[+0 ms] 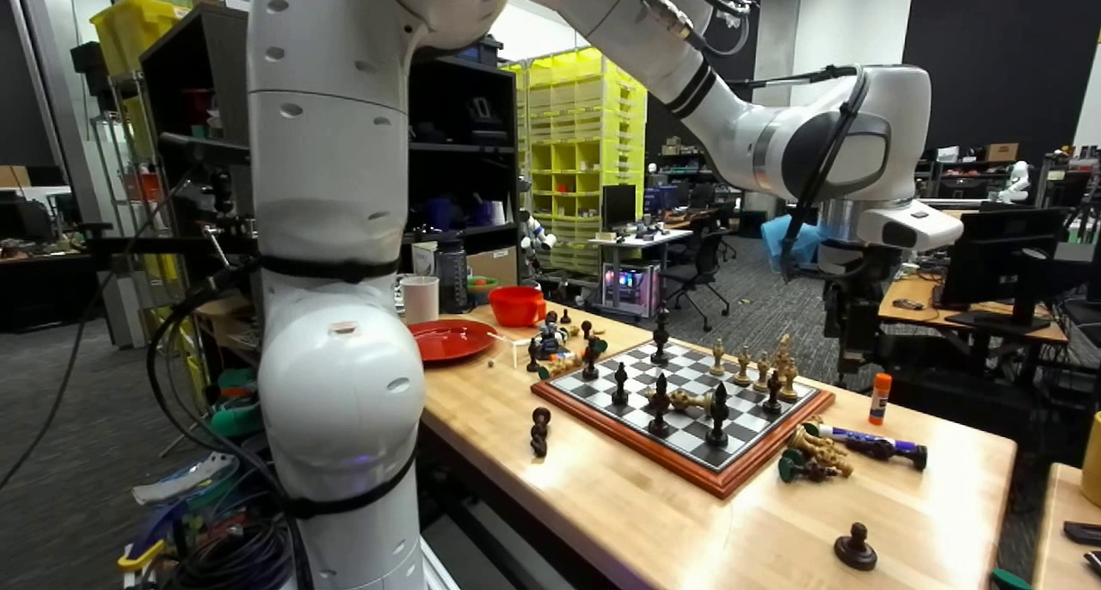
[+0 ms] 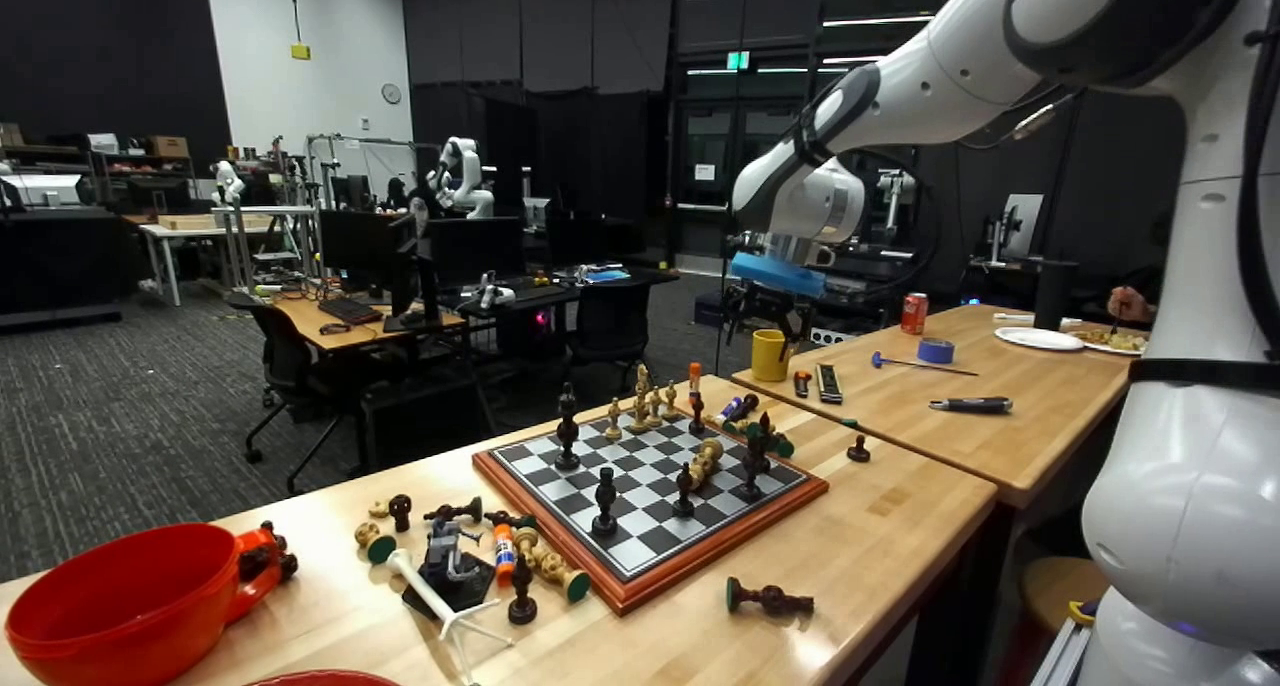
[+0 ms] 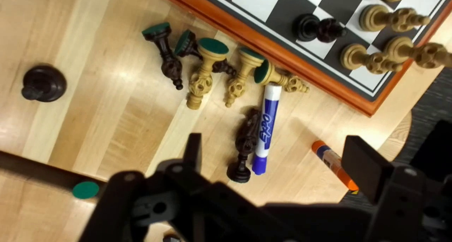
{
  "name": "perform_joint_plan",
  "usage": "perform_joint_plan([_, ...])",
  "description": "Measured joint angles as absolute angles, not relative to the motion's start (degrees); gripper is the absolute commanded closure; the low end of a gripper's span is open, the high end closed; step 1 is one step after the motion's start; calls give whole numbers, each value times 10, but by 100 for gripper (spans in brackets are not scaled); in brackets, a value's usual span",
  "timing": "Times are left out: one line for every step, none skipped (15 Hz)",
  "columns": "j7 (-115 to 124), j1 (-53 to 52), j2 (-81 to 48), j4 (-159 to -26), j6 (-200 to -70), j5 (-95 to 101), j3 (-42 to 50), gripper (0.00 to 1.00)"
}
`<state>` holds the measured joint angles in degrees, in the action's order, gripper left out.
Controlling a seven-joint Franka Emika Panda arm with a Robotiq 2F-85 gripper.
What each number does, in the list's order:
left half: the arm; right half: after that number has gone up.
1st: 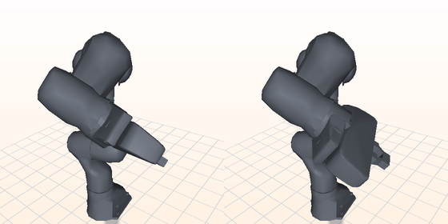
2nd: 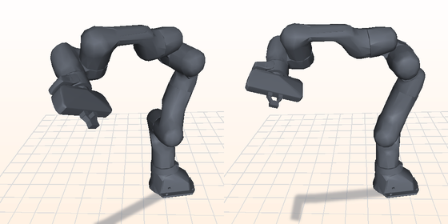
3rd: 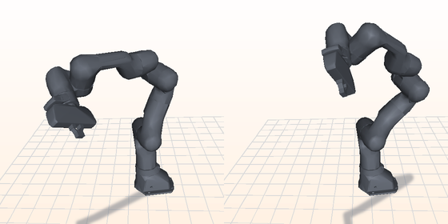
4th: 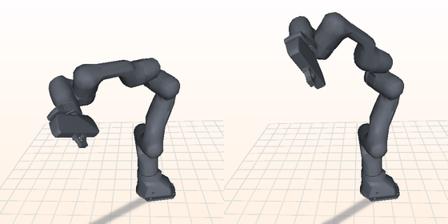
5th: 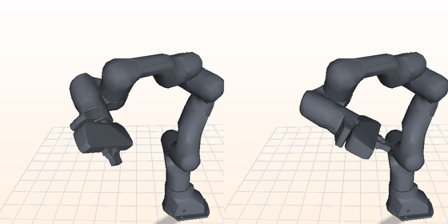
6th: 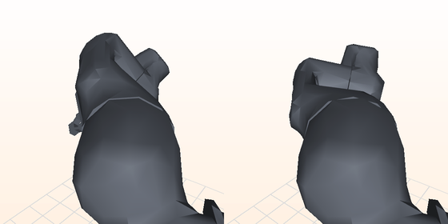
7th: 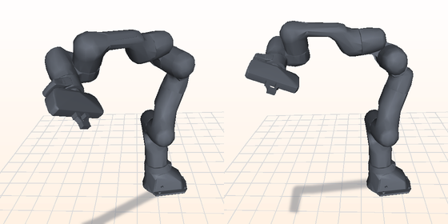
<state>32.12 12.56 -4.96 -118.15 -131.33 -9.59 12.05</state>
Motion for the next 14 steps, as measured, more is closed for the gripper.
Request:
perform_joint_plan([334, 125, -73, -1167, -1320, -95, 121, 0])
perform_joint_plan([347, 124, -98, -1150, -1325, -95, 120, 0])
perform_joint_plan([358, 123, -123, -1131, -1328, -94, 121, 0])
perform_joint_plan([370, 123, -149, -1110, -1329, -94, 121, 0])
perform_joint_plan([381, 123, -174, -1087, -1329, -94, 122, 0])
perform_joint_plan([391, 123, -197, -1063, -1328, -94, 125, 0])
perform_joint_plan([401, 123, -218, -1039, -1326, -94, 129, 0])
perform_joint_plan([409, 123, -237, -1015, -1323, -93, 134, 0])
perform_joint_plan([416, 124, -253, -993, -1318, -93, 140, 0])
perform_joint_plan([424, 124, -268, -972, -1312, -93, 147, 0])
perform_joint_plan([432, 126, -281, -952, -1303, -92, 154, 0])
perform_joint_plan([438, 128, -293, -934, -1295, -92, 160, 0])
perform_joint_plan([445, 130, -306, -917, -1286, -92, 165, 0])
perform_joint_plan([451, 134, -317, -903, -1276, -92, 170, 0])
